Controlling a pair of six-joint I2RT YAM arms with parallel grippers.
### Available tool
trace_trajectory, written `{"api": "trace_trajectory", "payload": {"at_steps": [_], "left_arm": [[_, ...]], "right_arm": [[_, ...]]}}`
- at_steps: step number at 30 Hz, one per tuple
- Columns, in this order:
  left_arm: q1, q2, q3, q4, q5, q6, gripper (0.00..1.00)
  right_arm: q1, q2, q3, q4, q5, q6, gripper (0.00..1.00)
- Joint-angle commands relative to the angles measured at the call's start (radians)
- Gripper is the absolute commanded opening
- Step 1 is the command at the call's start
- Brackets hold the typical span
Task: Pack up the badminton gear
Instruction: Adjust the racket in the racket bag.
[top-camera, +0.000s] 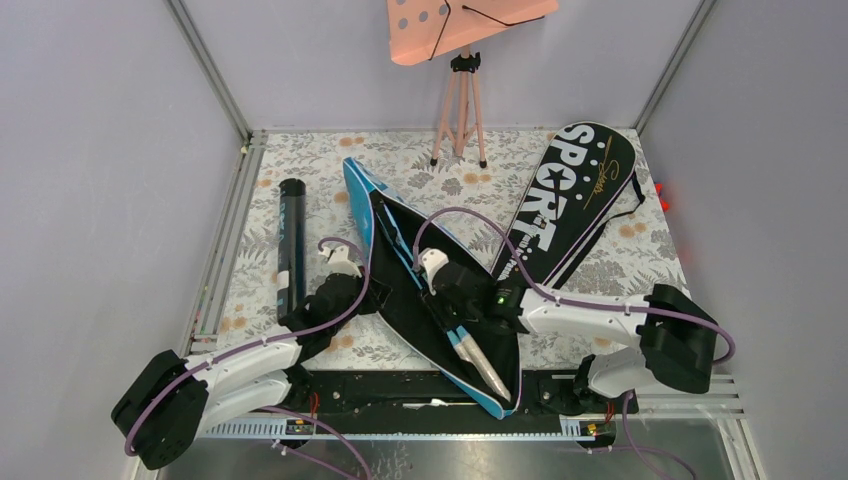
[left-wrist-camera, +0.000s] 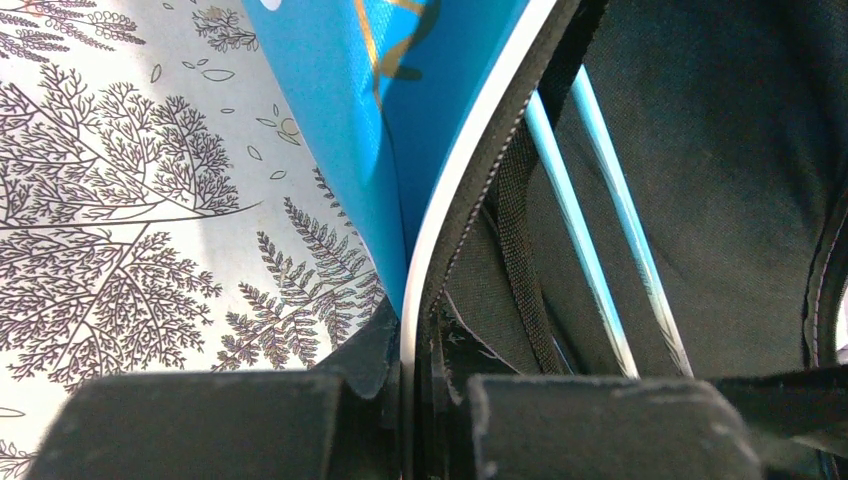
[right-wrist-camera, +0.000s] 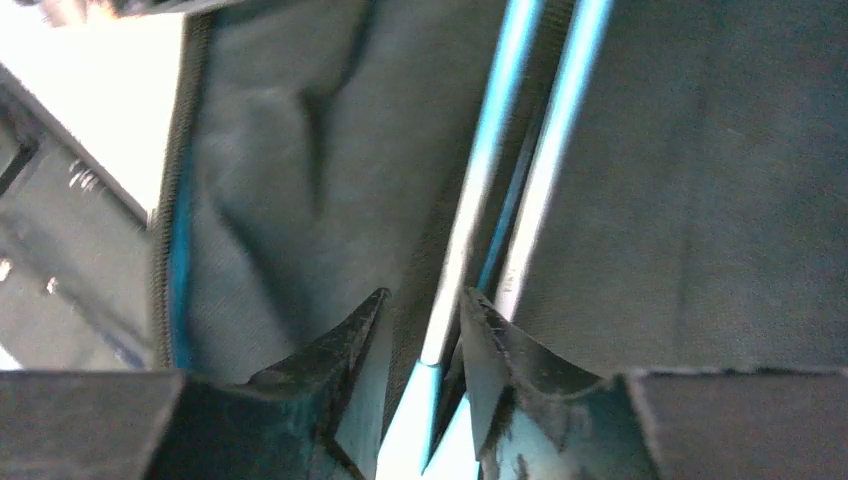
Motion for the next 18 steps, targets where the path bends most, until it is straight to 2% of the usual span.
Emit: {"api": "trace_trajectory", "payload": {"at_steps": [1,6,8,12,15,17,18], "left_arm": [[-0.006,-0.005,0.019,0.018,0.002,0.004,0.0],[-0.007,-0.014,0.012,0.004,-0.011,0.005,0.0],[-0.008,-0.017,0.01,0.004,-0.014,0.005,0.0],[-0.009,-0.017,0.014,-0.001,-0.011,0.009,0.0],[-0.008,-0.019,0.013,-0.003,-0.013,0.009,0.0],[-0.009,-0.022,0.013,-0.004,-0.013,0.013,0.0],[-0.008,-0.024,0.013,-0.006,-0.015,0.015,0.0]], "right_arm": [[0.003,0.027,0.07,-0.081,0.371,0.18,0.36],[0.003,0.03,0.043,-0.09,0.432,0.269,0.36],[0.003,0.057,0.047,-0.075,0.377,0.242,0.4],[0.003,0.134,0.062,-0.001,0.158,0.192,0.47],[0.002,0.183,0.067,0.045,0.14,0.195,0.49],[0.003,0.233,0.102,-0.005,0.196,0.185,0.47],[0.003,0.254,0.115,-0.014,0.223,0.178,0.37]]}}
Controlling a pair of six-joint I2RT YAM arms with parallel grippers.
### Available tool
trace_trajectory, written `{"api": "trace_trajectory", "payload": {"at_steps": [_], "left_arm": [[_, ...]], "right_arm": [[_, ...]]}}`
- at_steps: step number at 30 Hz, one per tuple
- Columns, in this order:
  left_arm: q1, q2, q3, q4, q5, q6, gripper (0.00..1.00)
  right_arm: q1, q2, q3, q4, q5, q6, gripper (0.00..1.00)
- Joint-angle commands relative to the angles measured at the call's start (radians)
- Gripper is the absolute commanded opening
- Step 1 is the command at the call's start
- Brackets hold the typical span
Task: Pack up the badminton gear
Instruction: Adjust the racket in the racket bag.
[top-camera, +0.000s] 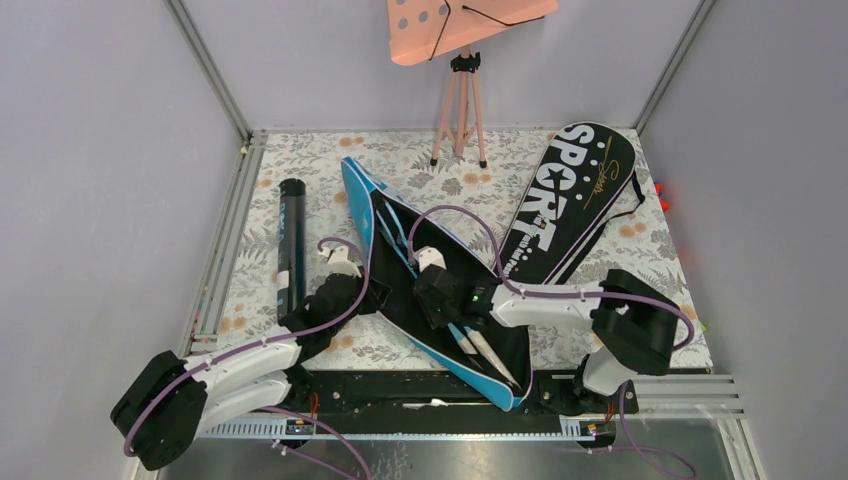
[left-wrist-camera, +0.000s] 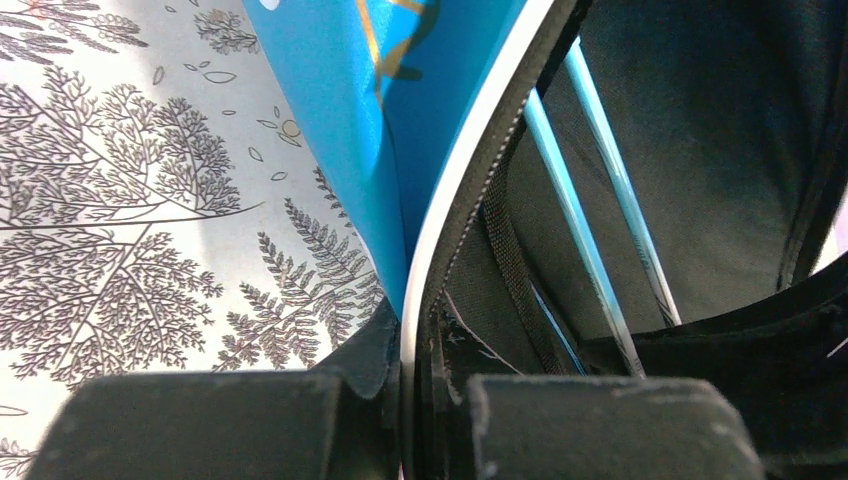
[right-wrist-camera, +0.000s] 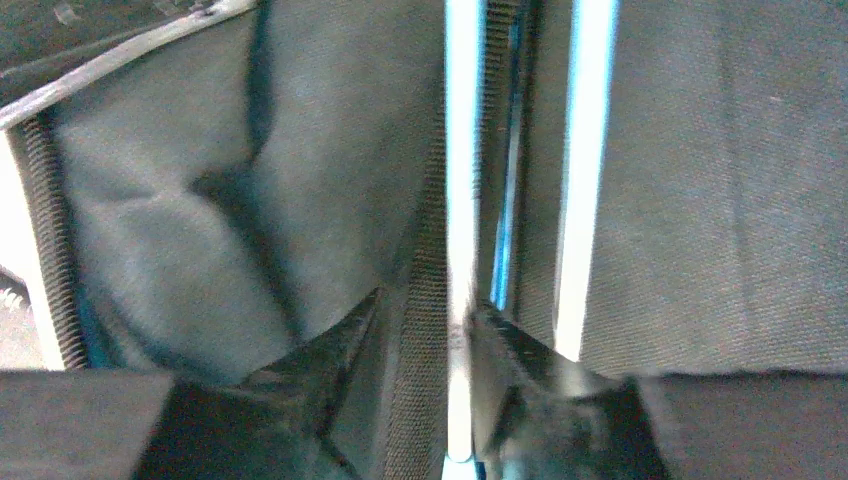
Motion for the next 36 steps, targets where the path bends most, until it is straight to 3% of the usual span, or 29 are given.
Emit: {"api": "trace_trajectory", "payload": {"at_steps": [1,3,7,11,15,18,23,26,30,33,36], "left_arm": [[-0.004,-0.021,0.014,-0.006,-0.018,0.017,0.0],[-0.004,-0.018,0.014,-0.006,-0.019,0.023,0.0],[-0.004,-0.004,0.014,0.006,-0.021,0.03,0.0],[-0.005,0.026,0.024,0.023,-0.01,0.035,0.0],[-0.006,0.061,0.027,0.048,0.008,0.036,0.0],[-0.007,0.085,0.035,0.057,0.012,0.041,0.0],[-0.008,0.101,0.034,0.052,-0.031,0.057,0.0],[-0.006,0.101,-0.009,0.132,-0.043,0.067,0.0],[-0.007,0.13,-0.015,0.221,0.014,0.079,0.0],[-0.006,0.151,-0.01,0.228,0.032,0.065,0.0],[-0.007,0.154,-0.014,0.236,0.043,0.054,0.0]], "right_arm": [[-0.004,0.079,0.065,-0.025,0.079,-0.033,0.22],[-0.001,0.044,0.084,-0.029,0.116,-0.058,0.0],[-0.003,-0.122,0.08,0.046,0.117,-0.144,0.0],[-0.003,-0.252,0.063,0.171,-0.029,-0.198,0.0],[-0.003,-0.318,0.017,0.305,-0.079,-0.213,0.0],[-0.004,-0.285,0.021,0.318,-0.125,-0.22,0.0],[-0.004,-0.17,0.031,0.202,-0.185,-0.177,0.11],[-0.003,-0.18,-0.043,0.262,-0.214,-0.156,0.07],[-0.003,-0.131,-0.058,0.371,-0.449,-0.166,0.15],[-0.003,-0.094,-0.066,0.414,-0.546,-0.184,0.0],[-0.003,-0.097,-0.104,0.451,-0.621,-0.263,0.0]]}}
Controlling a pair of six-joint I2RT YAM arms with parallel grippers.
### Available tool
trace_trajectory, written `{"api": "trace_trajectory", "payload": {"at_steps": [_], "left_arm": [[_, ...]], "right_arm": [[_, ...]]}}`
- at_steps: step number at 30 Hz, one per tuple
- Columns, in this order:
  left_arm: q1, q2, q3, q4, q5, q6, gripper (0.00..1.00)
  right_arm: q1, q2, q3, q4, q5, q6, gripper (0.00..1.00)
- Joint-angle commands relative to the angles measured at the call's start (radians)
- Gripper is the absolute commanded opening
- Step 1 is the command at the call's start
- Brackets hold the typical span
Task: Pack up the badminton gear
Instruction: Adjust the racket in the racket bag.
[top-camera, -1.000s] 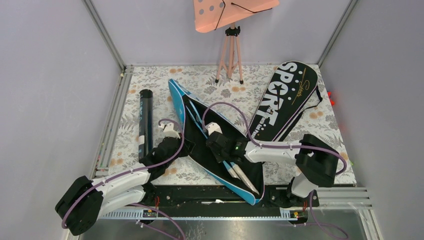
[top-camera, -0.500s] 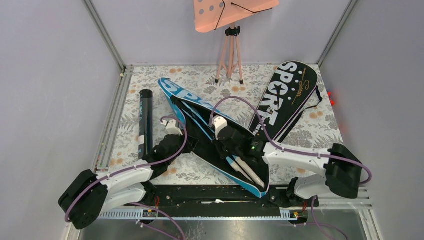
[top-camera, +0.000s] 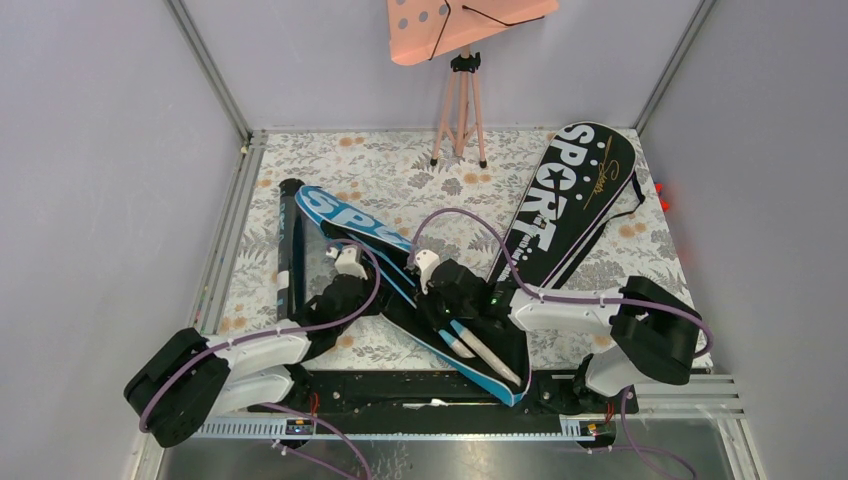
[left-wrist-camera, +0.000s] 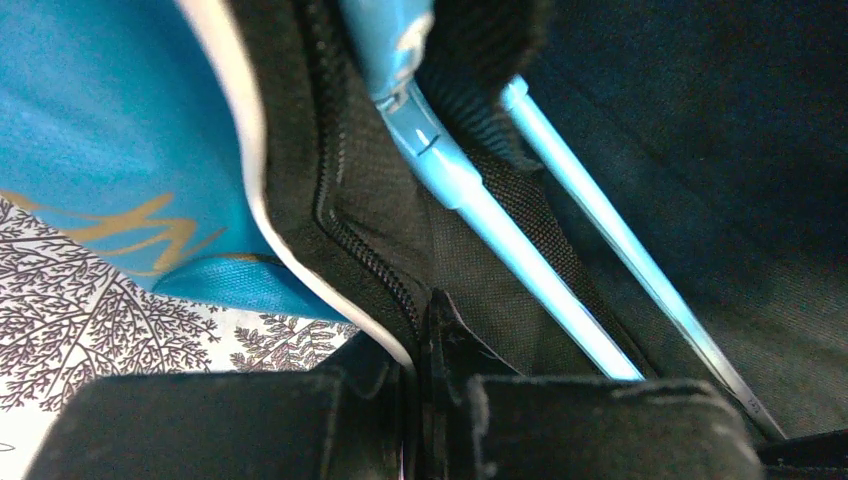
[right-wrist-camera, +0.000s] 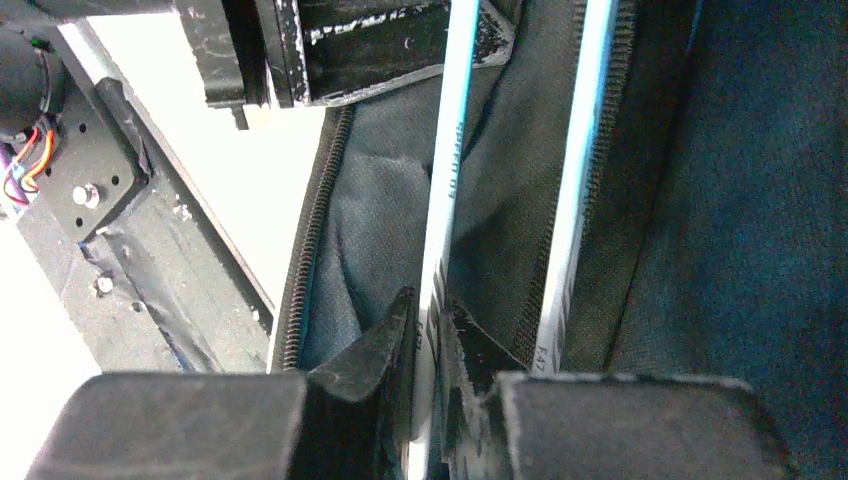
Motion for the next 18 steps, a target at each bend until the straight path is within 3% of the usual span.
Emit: {"api": "trace_trajectory", "payload": {"at_steps": [1,4,9,12,16,18], "left_arm": [[-0.002,0.008,0.001,0.108,0.049,0.008,0.0],[-0.002,-0.003,0.012,0.088,0.049,0.003,0.0],[-0.002,-0.108,0.003,0.021,0.079,-0.012,0.0],[-0.003,-0.275,-0.006,-0.056,0.094,-0.011,0.0],[-0.003,-0.519,-0.019,-0.175,0.084,0.011,0.0],[-0.003,-0.614,-0.007,-0.264,0.033,0.017,0.05]], "right_arm": [[0.031,-0.013,-0.003,0.187,-0.362,-0.157,0.0],[0.032,-0.032,-0.025,0.195,-0.305,-0.148,0.0],[0.032,-0.007,0.041,-0.031,0.062,-0.103,0.0],[0.032,0.02,0.061,-0.15,0.283,-0.102,0.0],[0.032,0.034,0.039,-0.195,0.388,-0.116,0.0],[0.033,0.032,0.024,-0.199,0.419,-0.12,0.0]]}}
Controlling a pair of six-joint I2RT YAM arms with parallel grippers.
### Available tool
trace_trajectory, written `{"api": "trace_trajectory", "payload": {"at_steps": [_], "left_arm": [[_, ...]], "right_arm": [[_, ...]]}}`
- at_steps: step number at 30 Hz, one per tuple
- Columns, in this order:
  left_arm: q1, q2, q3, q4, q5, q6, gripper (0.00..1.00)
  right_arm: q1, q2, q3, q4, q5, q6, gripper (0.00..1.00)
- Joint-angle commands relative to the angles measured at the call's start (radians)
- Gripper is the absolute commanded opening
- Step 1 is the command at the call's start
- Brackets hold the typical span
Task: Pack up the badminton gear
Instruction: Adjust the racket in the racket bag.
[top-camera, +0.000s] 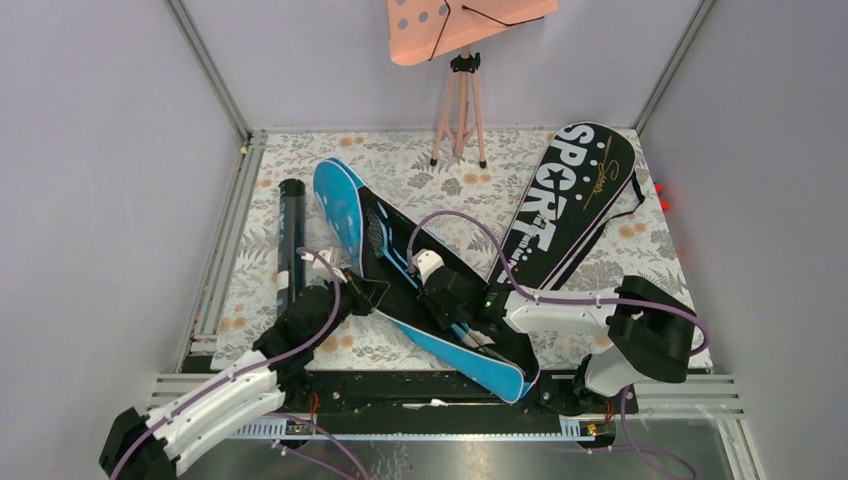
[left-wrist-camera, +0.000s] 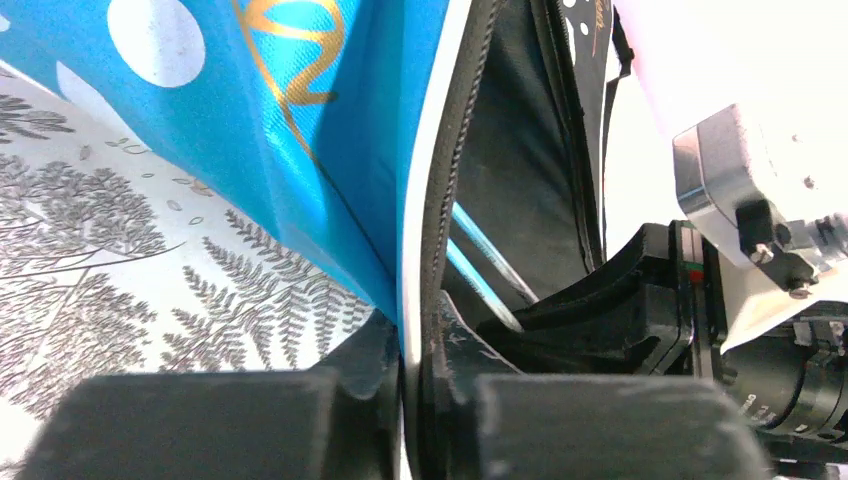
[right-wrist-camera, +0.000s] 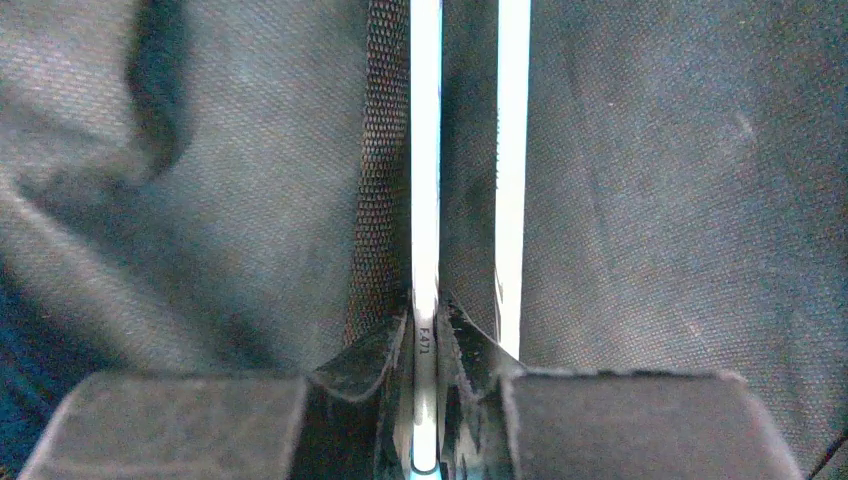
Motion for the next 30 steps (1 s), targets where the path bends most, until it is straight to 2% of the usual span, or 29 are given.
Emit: {"api": "trace_trajectory", "payload": {"at_steps": [1,5,7,8,10,14,16,18,22,23,24,27,30], "left_arm": [[0.0,-0.184,0.026,-0.122,-0.044,0.029,0.11],[0.0,-0.225,0.116,-0.237,-0.189,0.073,0.53],[0.0,-0.203,0.184,-0.242,-0.249,0.12,0.73],[0.001,-0.185,0.221,-0.236,-0.275,0.14,0.87],[0.001,-0.13,0.314,-0.217,-0.297,0.253,0.98],[0.011,0.05,0.603,-0.269,-0.417,0.527,0.99],[0.045,0.127,0.715,-0.229,-0.396,0.699,0.99],[0.137,0.195,0.834,-0.244,-0.277,0.846,0.99],[0.363,0.308,0.988,-0.252,0.146,1.053,0.99],[0.394,0.341,1.047,-0.314,0.303,1.146,0.99],[0.408,0.376,1.117,-0.409,0.373,1.231,0.99],[0.414,0.452,1.26,-0.725,0.449,1.485,0.99],[0.424,0.449,1.254,-0.922,0.503,1.682,0.99]], "right_arm": [[0.008,0.003,0.0,-0.079,0.163,-0.059,0.0],[0.008,-0.039,-0.033,-0.016,0.149,-0.109,0.0],[0.008,-0.069,-0.051,0.025,0.138,-0.149,0.0],[0.008,-0.081,-0.06,0.041,0.138,-0.17,0.0],[0.009,-0.103,-0.067,0.049,0.145,-0.216,0.0],[0.008,-0.154,-0.041,0.035,0.2,-0.38,0.0],[0.008,-0.179,-0.034,0.038,0.226,-0.496,0.0],[0.008,-0.197,-0.039,0.037,0.188,-0.585,0.0],[0.008,-0.19,-0.082,0.083,0.069,-0.698,0.0],[0.008,-0.175,-0.075,0.074,0.073,-0.688,0.0],[0.007,-0.16,-0.069,0.064,0.088,-0.681,0.0],[-0.001,-0.126,-0.091,0.055,0.158,-0.685,0.0],[-0.034,-0.127,-0.127,0.05,0.134,-0.705,0.0]]}}
